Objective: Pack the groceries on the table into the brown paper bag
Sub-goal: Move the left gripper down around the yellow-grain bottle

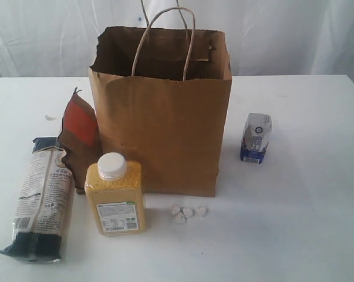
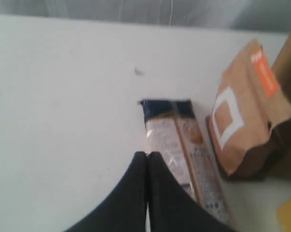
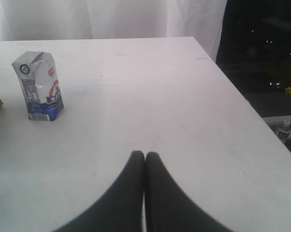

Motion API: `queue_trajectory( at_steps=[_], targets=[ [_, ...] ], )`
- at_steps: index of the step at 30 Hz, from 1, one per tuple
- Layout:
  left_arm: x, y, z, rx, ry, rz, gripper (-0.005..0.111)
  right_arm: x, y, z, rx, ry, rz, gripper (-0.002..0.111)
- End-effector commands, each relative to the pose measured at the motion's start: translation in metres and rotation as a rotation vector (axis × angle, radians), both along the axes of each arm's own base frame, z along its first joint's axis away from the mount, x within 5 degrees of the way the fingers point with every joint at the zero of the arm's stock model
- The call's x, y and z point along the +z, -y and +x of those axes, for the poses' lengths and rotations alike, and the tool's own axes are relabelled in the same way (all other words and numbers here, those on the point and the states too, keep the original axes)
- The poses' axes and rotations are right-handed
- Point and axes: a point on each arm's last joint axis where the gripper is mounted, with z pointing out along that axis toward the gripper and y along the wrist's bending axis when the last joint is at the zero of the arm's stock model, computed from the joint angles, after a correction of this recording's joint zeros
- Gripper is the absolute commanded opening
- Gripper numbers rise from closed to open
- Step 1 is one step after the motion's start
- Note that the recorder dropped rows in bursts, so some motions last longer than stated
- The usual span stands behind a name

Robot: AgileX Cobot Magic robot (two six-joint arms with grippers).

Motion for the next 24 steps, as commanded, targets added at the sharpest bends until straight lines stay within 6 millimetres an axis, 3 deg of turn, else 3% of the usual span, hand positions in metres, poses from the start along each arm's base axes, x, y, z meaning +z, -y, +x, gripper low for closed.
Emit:
queue_trajectory(
  at_steps=[1,4,6,10,13,17,21,24],
  targets=[
    [0.001,0.016,0.033,-0.174,-0.329,0.22,0.0,-0.001,0.0,0.0,0.006,0.007,-0.013,0.0],
    [-0.007,0.038,0.045,-0.402,-0.533,0.254,0.0,-0.001,0.0,0.0,0.006,0.007,-0.013,0.0],
    [-0.01,0.055,0.05,-0.597,-0.553,0.246,0.0,-0.001,0.0,0.0,0.006,0.007,-0.013,0.0],
    [-0.007,0.089,0.048,-1.069,-0.386,0.211,0.0,-0.001,0.0,0.0,0.006,0.007,-0.013,0.0],
    [-0.002,0.1,0.041,-1.329,-0.202,0.261,0.0,-0.001,0.0,0.0,0.006,0.007,-0.013,0.0],
    [-0.003,0.099,0.042,-1.392,-0.125,0.362,0.0,-0.001,0.0,0.0,0.006,0.007,-0.013,0.0],
    [-0.006,0.097,0.044,-1.387,-0.135,0.395,0.02,-0.001,0.0,0.0,0.006,0.007,-0.013,0.0],
    [-0.009,0.097,0.049,-1.365,-0.139,0.41,0.055,-0.001,0.0,0.0,0.006,0.007,-0.013,0.0]
  ],
)
